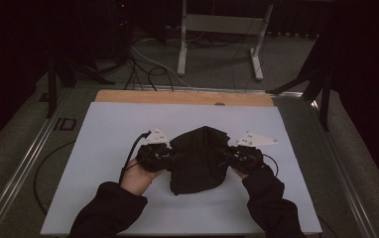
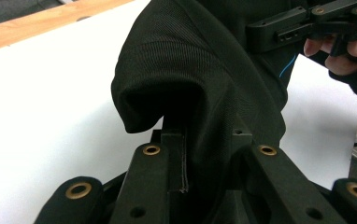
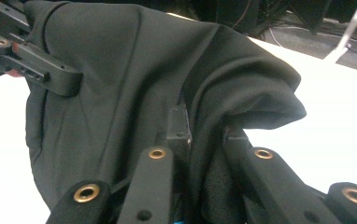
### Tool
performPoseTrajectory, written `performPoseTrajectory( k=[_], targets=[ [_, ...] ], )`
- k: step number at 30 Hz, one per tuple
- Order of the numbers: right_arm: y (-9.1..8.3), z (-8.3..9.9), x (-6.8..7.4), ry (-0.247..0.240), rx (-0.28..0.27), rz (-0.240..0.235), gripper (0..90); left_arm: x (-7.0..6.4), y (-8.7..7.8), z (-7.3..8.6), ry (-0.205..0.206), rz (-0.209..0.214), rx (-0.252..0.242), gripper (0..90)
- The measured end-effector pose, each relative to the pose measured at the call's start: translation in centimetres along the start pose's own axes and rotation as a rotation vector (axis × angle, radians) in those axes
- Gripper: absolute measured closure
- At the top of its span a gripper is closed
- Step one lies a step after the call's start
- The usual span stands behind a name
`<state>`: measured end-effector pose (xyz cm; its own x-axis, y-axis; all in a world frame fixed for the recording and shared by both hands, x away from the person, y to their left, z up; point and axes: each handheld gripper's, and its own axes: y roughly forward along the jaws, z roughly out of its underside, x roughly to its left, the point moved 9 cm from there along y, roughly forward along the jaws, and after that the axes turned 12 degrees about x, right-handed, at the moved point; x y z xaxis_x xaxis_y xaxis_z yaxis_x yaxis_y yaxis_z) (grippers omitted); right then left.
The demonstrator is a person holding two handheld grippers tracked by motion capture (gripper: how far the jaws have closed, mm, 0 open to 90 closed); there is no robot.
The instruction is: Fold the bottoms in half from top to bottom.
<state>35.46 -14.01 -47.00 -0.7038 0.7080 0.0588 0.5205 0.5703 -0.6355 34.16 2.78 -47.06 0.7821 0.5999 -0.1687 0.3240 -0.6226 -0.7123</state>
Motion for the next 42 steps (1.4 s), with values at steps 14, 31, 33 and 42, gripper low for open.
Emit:
performPoseTrajectory(
  k=[14, 31, 33, 42],
  targets=[
    [2.8, -1.2, 1.4, -0.010, 0.015, -0.028, 78.9, 3.4, -0.3, 1.4, -0.049, 0.038, 0.040, 77.4],
    [7.6, -0.8, -0.4, 0.035, 0.082, 0.028, 78.7, 7.4, 2.4, 2.2, -0.100, 0.050, 0.080, 77.1],
    [8.1, -0.8, -0.7, 0.037, 0.085, 0.033, 78.6, 7.9, 2.8, 2.3, -0.101, 0.047, 0.080, 77.0],
    [10.5, -0.4, -2.2, 0.059, 0.123, 0.078, 78.4, 9.6, 4.5, 2.7, -0.144, 0.038, 0.090, 76.8]
  ],
)
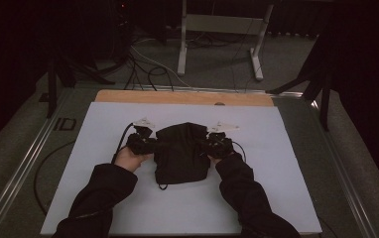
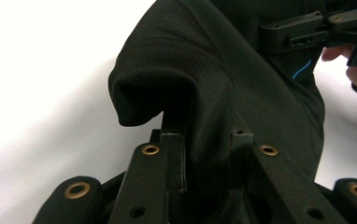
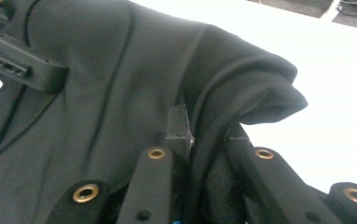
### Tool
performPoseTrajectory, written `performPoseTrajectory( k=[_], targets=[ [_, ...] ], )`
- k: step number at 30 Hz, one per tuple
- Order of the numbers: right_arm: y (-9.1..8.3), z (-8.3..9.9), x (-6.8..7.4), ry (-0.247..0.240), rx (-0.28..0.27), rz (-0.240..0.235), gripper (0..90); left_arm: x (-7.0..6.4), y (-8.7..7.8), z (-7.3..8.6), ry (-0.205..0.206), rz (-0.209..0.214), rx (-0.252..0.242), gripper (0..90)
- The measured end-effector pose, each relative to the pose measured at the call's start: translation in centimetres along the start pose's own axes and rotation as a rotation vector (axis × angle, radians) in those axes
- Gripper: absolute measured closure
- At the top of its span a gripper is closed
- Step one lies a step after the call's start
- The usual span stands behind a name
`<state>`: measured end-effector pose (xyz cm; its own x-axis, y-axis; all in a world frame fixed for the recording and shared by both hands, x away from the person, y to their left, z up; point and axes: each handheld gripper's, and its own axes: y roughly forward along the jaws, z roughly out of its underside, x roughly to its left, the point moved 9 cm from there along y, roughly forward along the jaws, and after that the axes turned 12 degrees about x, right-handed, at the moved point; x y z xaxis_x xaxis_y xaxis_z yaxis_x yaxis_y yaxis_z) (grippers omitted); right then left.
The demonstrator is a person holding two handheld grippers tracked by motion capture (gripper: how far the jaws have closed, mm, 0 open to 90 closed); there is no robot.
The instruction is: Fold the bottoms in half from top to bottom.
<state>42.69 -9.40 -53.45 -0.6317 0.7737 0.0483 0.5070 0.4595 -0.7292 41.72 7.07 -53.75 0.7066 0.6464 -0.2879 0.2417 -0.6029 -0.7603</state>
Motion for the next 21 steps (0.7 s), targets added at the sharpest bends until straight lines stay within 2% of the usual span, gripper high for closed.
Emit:
performPoseTrajectory(
  k=[4, 13, 17, 21],
  targets=[
    [1.0, -0.2, -0.8, 0.022, 0.007, 0.009, 78.3, 1.1, 0.7, -0.2, -0.026, -0.006, 0.006, 76.7],
    [2.5, -0.1, -2.2, 0.052, 0.019, 0.030, 78.1, 2.3, 2.2, -1.0, -0.021, -0.035, 0.031, 76.1],
    [3.3, -0.1, -2.7, 0.053, 0.018, 0.038, 78.0, 2.9, 2.8, -1.3, -0.047, -0.016, 0.039, 75.9],
    [4.0, -0.3, -3.3, 0.048, 0.033, 0.062, 78.0, 3.4, 3.4, -1.6, -0.056, -0.026, 0.051, 75.8]
  ],
)
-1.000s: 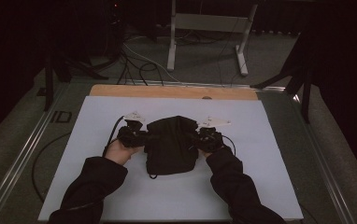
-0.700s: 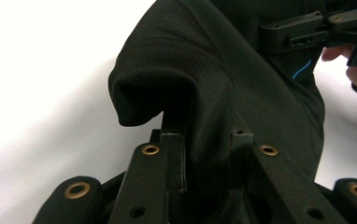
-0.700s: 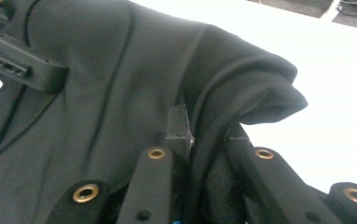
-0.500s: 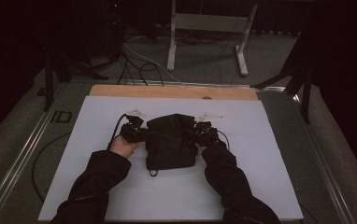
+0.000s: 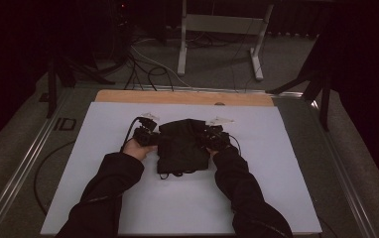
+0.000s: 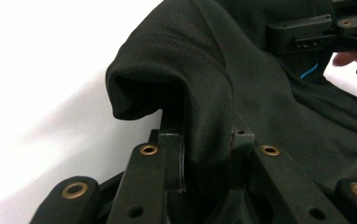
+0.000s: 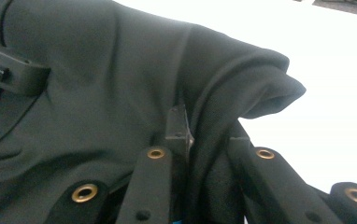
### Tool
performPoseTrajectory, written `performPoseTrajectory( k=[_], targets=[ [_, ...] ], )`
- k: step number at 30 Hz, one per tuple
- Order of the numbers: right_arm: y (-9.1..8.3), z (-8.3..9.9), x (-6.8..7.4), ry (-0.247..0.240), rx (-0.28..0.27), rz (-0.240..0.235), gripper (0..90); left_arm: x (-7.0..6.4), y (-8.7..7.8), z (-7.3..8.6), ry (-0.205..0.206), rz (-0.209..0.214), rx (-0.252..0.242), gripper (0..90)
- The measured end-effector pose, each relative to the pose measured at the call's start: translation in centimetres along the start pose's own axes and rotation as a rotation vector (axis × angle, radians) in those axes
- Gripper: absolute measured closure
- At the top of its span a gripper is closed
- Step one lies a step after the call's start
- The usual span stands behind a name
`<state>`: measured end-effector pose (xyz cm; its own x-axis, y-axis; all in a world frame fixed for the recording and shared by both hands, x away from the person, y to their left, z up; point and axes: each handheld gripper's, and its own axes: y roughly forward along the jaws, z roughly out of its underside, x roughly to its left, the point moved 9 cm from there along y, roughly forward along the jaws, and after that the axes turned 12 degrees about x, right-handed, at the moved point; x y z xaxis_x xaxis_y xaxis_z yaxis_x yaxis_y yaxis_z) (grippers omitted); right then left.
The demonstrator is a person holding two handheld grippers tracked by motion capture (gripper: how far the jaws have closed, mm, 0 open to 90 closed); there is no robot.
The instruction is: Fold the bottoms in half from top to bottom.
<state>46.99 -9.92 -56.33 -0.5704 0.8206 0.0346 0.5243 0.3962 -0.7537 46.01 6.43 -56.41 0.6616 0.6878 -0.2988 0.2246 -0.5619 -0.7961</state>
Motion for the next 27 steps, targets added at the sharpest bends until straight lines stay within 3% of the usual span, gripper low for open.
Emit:
performPoseTrajectory(
  k=[5, 11, 14, 17, 18, 19, 21, 27],
  targets=[
    [0.7, -0.2, -0.7, 0.025, 0.009, 0.015, 77.8, 0.5, 0.6, -0.6, -0.003, -0.010, 0.005, 74.9],
    [1.3, -0.1, -1.5, 0.057, 0.005, 0.017, 76.8, 1.2, 1.3, -0.7, -0.042, -0.012, -0.003, 72.1],
    [1.6, -0.1, -1.8, 0.055, 0.003, 0.016, 75.6, 1.7, 1.4, -0.6, -0.052, -0.042, -0.003, 66.3],
    [1.7, -0.1, -2.1, 0.061, 0.003, 0.027, 73.3, 2.0, 1.4, -0.5, -0.057, -0.071, -0.003, 54.9],
    [1.7, -0.1, -2.2, 0.061, 0.002, 0.031, 70.2, 2.3, 1.3, -0.4, -0.060, -0.084, 0.002, 54.9],
    [1.7, -0.1, -2.4, 0.060, 0.002, 0.040, 60.8, 2.4, 1.3, -0.3, -0.070, -0.092, 0.001, 46.5],
    [1.5, -0.2, -2.5, 0.060, -0.003, 0.038, 50.8, 2.6, 1.1, -0.2, -0.075, -0.106, -0.002, 37.4],
    [1.0, -0.3, -2.3, 0.060, -0.013, -0.005, 28.1, 1.9, 0.2, -0.4, -0.042, -0.075, -0.044, 17.7]
  ],
)
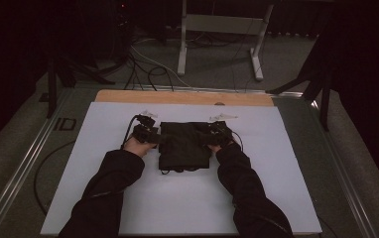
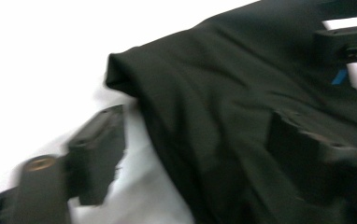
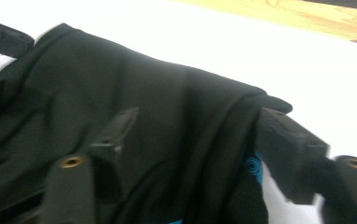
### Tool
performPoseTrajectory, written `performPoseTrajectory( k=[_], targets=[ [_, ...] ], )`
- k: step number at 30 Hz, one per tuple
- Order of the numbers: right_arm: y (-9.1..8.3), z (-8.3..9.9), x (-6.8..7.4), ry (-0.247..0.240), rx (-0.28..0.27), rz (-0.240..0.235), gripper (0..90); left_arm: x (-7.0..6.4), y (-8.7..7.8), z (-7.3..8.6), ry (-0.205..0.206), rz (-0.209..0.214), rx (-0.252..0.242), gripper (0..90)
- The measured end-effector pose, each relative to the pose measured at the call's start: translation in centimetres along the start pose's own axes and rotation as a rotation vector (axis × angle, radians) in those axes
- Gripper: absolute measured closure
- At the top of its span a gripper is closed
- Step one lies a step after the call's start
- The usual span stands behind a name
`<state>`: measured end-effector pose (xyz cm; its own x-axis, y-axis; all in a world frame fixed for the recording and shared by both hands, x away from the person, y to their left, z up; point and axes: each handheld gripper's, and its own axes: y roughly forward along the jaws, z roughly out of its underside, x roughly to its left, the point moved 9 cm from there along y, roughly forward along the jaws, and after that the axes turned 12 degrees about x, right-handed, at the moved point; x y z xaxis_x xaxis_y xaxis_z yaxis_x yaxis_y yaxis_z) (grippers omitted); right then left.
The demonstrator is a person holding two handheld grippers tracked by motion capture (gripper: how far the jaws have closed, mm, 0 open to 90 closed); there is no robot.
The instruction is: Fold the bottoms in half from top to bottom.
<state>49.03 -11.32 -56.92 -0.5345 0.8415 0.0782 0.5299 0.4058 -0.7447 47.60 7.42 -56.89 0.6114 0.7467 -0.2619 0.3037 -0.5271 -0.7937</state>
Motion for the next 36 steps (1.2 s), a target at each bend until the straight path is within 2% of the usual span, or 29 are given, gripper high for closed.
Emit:
performPoseTrajectory(
  k=[1, 2, 3, 4, 8, 9, 17, 19, 21, 25, 27, 36],
  targets=[
    [-0.2, 0.0, 0.0, 0.004, -0.007, 0.004, 24.2, -0.2, -0.1, 0.0, 0.003, 0.007, -0.001, 17.3],
    [-0.2, 0.0, 0.0, 0.004, -0.007, 0.004, 24.2, -0.2, -0.1, 0.0, 0.003, 0.007, -0.001, 15.6],
    [-0.3, -0.1, 0.1, 0.011, -0.011, -0.006, 20.2, -0.6, -0.4, 0.0, 0.019, 0.012, -0.004, 15.6],
    [-0.6, 0.1, 0.3, -0.010, -0.001, -0.015, 13.3, -0.7, -0.5, 0.0, 0.030, 0.002, 0.000, 13.7],
    [-1.2, 0.0, 0.7, -0.030, -0.009, -0.021, 12.7, -1.2, -1.1, 0.0, 0.049, 0.009, -0.016, 3.0],
    [-1.3, -0.1, 0.9, -0.029, -0.014, -0.038, 12.2, -1.3, -1.2, 0.0, 0.051, 0.009, -0.016, 1.1],
    [-1.9, -0.5, 1.9, -0.066, -0.031, -0.060, 11.3, -2.4, -2.2, -0.1, 0.095, 0.031, -0.038, 0.4],
    [-2.0, -0.6, 2.1, -0.062, -0.034, -0.064, 11.4, -2.5, -2.4, -0.2, 0.101, 0.018, -0.045, 0.4],
    [-2.1, -0.7, 2.3, -0.066, -0.033, -0.071, 11.4, -2.8, -2.6, -0.1, 0.108, 0.035, -0.035, 0.4],
    [-2.2, -0.7, 2.7, -0.074, -0.030, -0.089, 9.8, -3.1, -2.7, 0.1, 0.134, 0.035, -0.020, 0.4],
    [-2.1, -0.7, 2.8, -0.084, -0.021, -0.094, 9.4, -3.4, -2.8, 0.2, 0.146, 0.053, -0.022, 0.4],
    [-2.3, -0.8, 3.2, -0.115, -0.030, -0.104, 8.6, -4.2, -2.8, 0.7, 0.180, 0.065, -0.021, 0.4]
  ],
)
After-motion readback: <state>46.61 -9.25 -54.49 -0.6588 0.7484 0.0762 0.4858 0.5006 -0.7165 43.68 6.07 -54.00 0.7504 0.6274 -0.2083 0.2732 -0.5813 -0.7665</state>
